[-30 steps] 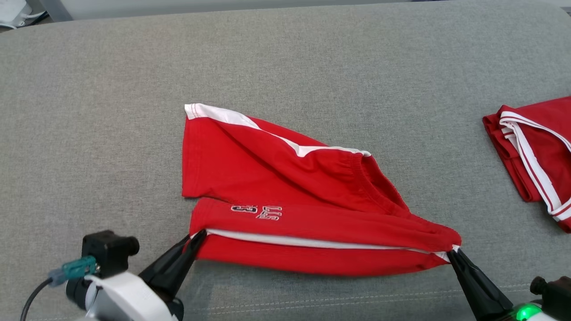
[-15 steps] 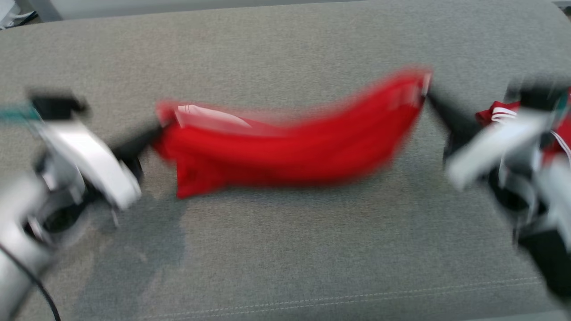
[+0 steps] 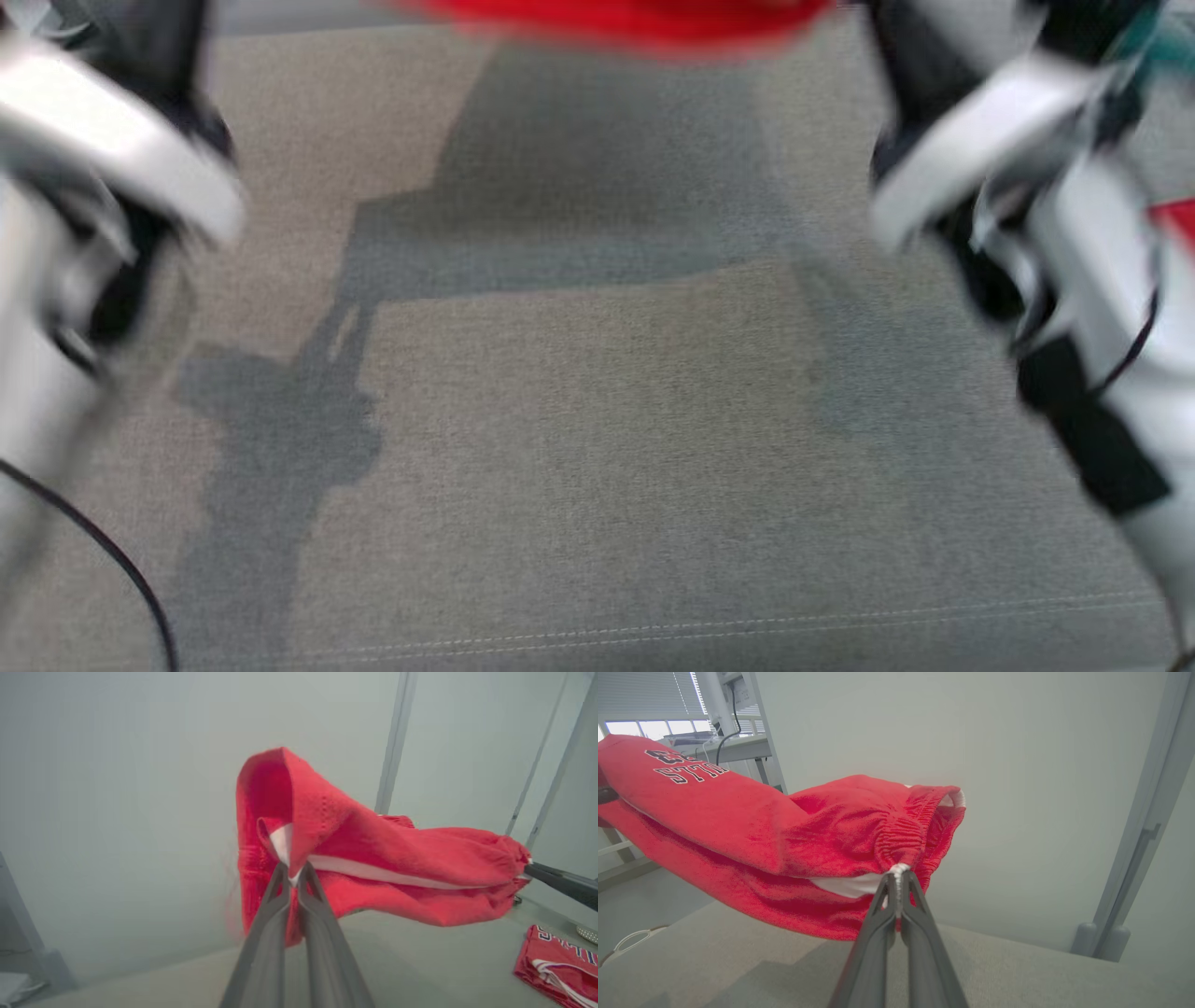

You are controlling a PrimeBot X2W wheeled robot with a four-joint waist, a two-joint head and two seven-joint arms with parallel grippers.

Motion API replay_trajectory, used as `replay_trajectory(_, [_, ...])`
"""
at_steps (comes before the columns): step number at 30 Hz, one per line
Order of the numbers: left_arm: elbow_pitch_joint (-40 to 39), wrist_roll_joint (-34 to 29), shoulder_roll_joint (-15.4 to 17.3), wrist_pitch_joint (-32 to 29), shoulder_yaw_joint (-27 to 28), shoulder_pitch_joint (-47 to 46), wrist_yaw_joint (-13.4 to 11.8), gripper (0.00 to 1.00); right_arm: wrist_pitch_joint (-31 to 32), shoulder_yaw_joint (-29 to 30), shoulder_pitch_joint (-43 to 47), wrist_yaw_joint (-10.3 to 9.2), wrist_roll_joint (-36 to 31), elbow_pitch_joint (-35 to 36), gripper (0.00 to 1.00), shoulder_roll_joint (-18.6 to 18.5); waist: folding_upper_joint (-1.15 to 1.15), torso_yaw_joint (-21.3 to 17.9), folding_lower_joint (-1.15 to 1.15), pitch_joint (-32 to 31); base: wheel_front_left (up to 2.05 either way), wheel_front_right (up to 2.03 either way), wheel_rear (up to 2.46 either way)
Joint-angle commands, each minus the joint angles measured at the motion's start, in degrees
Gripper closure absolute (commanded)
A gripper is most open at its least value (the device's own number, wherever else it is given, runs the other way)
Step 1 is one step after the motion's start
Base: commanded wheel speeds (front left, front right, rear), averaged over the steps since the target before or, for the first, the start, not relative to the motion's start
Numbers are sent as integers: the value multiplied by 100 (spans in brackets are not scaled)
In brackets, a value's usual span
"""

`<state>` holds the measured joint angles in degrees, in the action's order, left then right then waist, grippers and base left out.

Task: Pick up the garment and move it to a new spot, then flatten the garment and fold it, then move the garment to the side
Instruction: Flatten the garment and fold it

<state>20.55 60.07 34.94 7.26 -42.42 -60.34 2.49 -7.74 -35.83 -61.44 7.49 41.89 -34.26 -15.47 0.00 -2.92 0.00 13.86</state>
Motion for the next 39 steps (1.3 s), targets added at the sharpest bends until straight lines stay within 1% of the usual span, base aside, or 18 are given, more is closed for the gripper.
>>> replay_trajectory(1, [-106,40,12,291,46,685,-164,100,-150,-218,640,0,162,-22,100,-46,0,179,0,176,0,0,0])
replay_trajectory(4, [15,154,-388,592,-146,1706,-261,100,-349,-401,1439,0,479,-310,100,-113,0,362,0,327,0,0,0])
replay_trajectory(8, [263,213,-813,721,-299,2521,-91,100,-599,-392,2158,0,812,-506,100,-123,0,479,0,417,0,0,0])
replay_trajectory(10, [275,168,-881,749,-252,2766,-76,100,-671,-347,2381,0,889,-431,100,-159,0,465,0,404,0,0,0])
replay_trajectory(11, [244,174,-888,756,-207,2896,-81,100,-692,-324,2477,0,892,-370,100,-194,0,455,0,388,0,0,0])
replay_trajectory(14, [86,32,-743,762,-258,3247,-161,100,-719,-314,2721,0,711,-104,100,-310,0,415,0,334,0,0,0])
replay_trajectory(18, [-205,28,-570,720,-268,3559,-319,100,-723,15,3153,0,286,399,100,-439,0,436,0,271,0,0,0])
replay_trajectory(22, [-423,87,-480,695,-229,3730,-450,100,-724,384,3693,0,-69,805,100,-410,0,480,0,217,0,0,0])
replay_trajectory(25, [-507,171,-439,662,-189,3819,-491,100,-725,497,3980,0,-294,974,100,-343,0,462,0,178,0,0,0])
replay_trajectory(28, [-539,198,-408,634,-181,3856,-519,100,-725,509,4104,0,-352,1006,99,-282,0,436,0,152,0,0,0])
replay_trajectory(29, [-553,215,-398,626,-173,3872,-533,76,-725,510,4135,0,-374,1018,83,-262,0,425,0,140,0,0,0])
replay_trajectory(30, [-563,229,-391,624,-162,3888,-553,36,-725,517,4165,0,-394,1017,50,-246,0,418,0,123,0,0,0])
replay_trajectory(31, [-572,226,-371,582,-185,3905,-567,0,-725,511,4200,0,-390,1011,0,-225,0,415,0,102,0,0,0])
replay_trajectory(35, [-682,174,-303,523,-254,3991,-650,0,-725,543,4376,0,-409,1110,0,-194,0,416,0,10,0,0,0])
replay_trajectory(39, [-844,34,-195,536,-308,4109,-850,0,-725,725,4645,0,-489,1320,0,-170,0,422,0,-119,0,0,0])
